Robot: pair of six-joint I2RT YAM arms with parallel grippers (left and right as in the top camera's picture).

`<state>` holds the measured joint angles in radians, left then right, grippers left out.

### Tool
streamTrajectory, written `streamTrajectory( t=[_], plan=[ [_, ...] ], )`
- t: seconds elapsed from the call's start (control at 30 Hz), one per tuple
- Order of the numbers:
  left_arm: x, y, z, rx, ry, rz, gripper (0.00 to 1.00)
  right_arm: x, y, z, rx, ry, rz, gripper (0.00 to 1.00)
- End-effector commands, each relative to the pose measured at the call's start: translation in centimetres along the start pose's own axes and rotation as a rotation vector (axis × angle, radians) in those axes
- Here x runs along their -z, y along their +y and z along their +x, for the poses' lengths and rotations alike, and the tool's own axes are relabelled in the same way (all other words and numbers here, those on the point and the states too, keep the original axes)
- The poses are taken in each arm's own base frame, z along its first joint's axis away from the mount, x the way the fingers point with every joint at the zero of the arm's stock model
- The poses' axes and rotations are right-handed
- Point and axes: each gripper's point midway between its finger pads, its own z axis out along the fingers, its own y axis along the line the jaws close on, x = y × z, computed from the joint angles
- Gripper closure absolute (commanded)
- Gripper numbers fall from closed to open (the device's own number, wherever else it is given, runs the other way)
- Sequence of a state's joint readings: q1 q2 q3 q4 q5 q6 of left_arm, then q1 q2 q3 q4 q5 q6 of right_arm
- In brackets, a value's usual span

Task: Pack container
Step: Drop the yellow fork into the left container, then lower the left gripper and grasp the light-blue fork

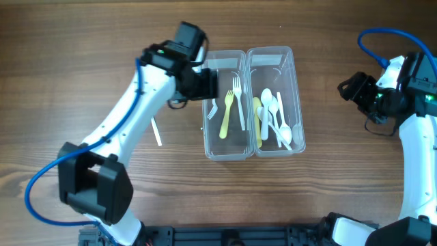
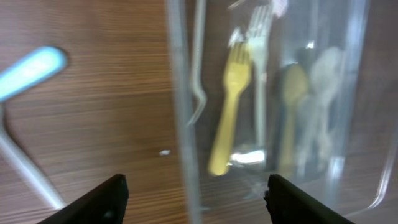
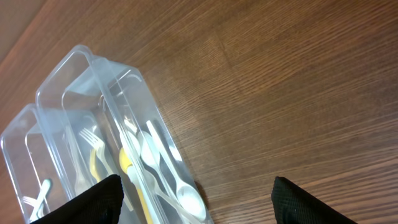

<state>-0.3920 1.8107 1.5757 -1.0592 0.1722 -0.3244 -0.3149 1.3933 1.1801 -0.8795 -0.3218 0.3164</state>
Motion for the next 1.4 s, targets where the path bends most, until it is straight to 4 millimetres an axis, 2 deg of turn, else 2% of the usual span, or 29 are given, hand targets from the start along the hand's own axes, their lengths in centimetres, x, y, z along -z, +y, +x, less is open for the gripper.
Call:
streamTrajectory(
  t=[0.0, 0.1, 0.2, 0.27, 0.37, 0.43, 0.53, 0.63, 0.87, 0.97, 1.2, 1.37],
  plan=[
    [1.3, 4.5, -0.8, -0.446, -0.004, -0.088, 0.46, -0.5, 0.0, 0.5, -0.006, 0.024, -0.01, 0.24],
    [0.8, 7.5, -1.6, -0.603, 0.015, -0.116, 0.46, -0.5, 0.0, 0.6, -0.006, 0.027, -0.009, 0.24],
    [-0.8, 9.8, -1.9, -0.7, 0.057, -0.104, 0.43, -0.5, 0.0, 0.6, -0.006, 0.027, -0.008, 0.23],
    [-2.6, 11.3, -1.5, -0.771, 0.116, -0.089, 0.44, -0.5, 0.0, 0.6, -0.005, 0.028, -0.008, 0.23],
    [-5.3, 12.2, -0.6, -0.882, 0.198, -0.061, 0.48, -0.5, -0.1, 0.7, -0.006, 0.032, -0.007, 0.23],
    [-6.6, 14.0, -0.2, -0.934, 0.27, -0.111, 0.5, -0.5, -0.2, 0.9, -0.009, 0.041, -0.003, 0.23],
    [-7.2, 15.5, 0.2, -0.987, 0.328, -0.152, 0.48, -0.5, -0.2, 0.9, -0.01, 0.041, -0.003, 0.23],
    [-8.2, 17.9, 0.4, -0.991, 0.371, -0.169, 0.5, -0.5, -0.2, 1.2, -0.013, 0.051, 0.0, 0.24],
    [-8.7, 18.4, -1.2, -1.071, 0.321, -0.191, 0.51, -0.5, -0.3, 1.4, -0.016, 0.06, 0.003, 0.24],
    [-8.9, 17.9, -1.4, -1.074, 0.301, -0.175, 0.52, -0.5, -0.3, 1.4, -0.016, 0.06, 0.003, 0.24],
    [-9.9, 15.9, -0.6, -1.09, 0.301, -0.099, 0.53, -0.5, -0.3, 1.3, -0.015, 0.057, 0.006, 0.25],
    [-10.7, 16.3, 0.1, -1.051, 0.331, -0.091, 0.54, -0.5, -0.3, 1.3, -0.015, 0.057, 0.006, 0.24]
  ],
)
